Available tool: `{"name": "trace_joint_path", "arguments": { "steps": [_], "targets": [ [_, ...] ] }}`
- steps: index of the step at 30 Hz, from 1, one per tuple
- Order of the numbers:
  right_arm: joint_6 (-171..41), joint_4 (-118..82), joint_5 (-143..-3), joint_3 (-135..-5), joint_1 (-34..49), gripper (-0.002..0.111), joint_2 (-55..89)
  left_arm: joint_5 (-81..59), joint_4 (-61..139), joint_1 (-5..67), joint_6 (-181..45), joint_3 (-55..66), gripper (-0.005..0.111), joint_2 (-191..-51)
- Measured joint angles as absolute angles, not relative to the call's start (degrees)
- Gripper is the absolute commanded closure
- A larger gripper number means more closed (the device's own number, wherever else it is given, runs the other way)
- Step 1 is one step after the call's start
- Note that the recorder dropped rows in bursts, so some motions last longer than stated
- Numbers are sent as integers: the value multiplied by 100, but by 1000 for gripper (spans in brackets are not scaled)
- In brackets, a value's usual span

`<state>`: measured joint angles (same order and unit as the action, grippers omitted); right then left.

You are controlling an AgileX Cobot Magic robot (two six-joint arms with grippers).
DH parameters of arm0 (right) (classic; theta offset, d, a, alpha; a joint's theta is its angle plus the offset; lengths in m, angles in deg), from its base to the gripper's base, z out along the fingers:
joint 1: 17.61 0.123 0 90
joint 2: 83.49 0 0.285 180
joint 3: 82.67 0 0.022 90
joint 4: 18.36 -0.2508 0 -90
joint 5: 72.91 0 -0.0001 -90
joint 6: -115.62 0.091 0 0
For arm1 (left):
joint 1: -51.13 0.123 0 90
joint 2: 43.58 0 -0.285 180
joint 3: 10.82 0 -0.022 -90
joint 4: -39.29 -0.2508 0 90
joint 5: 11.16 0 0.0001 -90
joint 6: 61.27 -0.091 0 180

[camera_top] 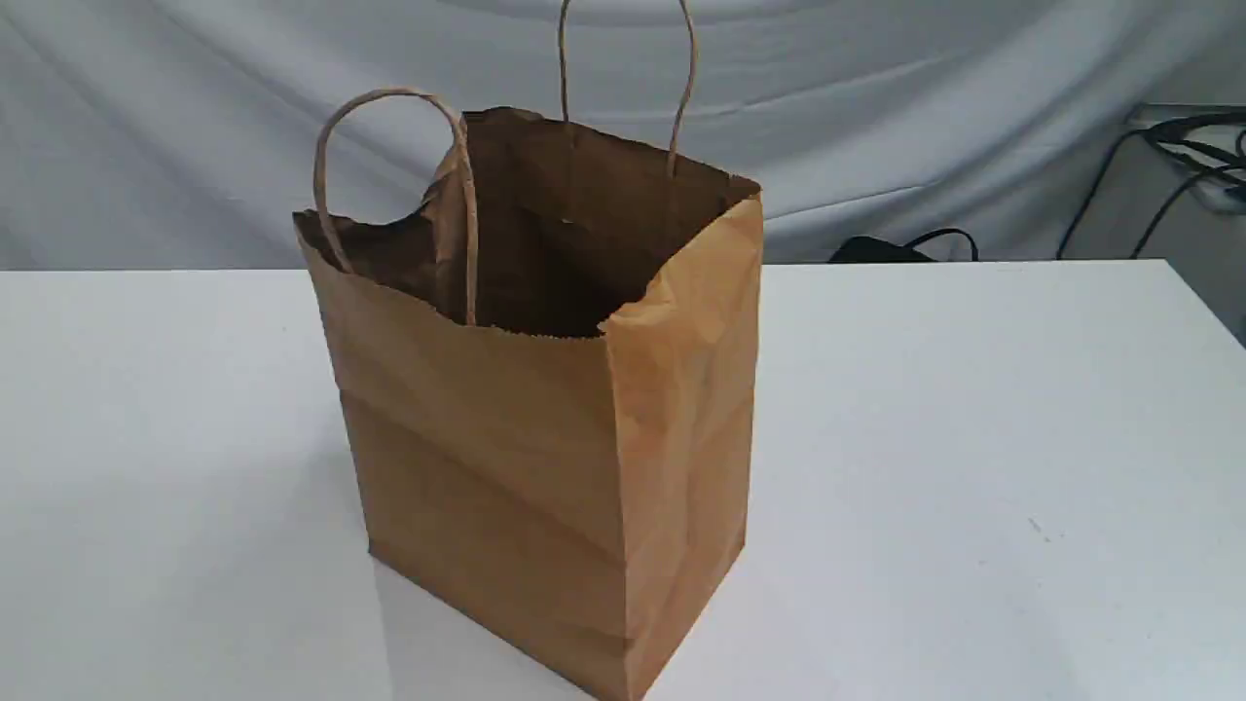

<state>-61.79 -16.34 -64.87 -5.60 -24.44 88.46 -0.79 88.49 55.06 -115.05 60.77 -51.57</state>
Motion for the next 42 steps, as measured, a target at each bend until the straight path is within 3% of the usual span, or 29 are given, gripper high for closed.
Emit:
{"name": "trace_joint_path", "arguments": {
  "steps": [9,13,42],
  "targets": [
    [-6179,-1634,-6487,-560,-2444,108,8846,-873,5014,5506,-7351,6617,107,-5157],
    [-6179,-1634,-6487,-560,-2444,108,8846,-973,4173,5506,-6684,6615,107,-5157],
    [-6179,-1634,-6487,-560,-2444,108,8846,-603,3888,5506,-6489,6615,107,-5157]
  ]
}}
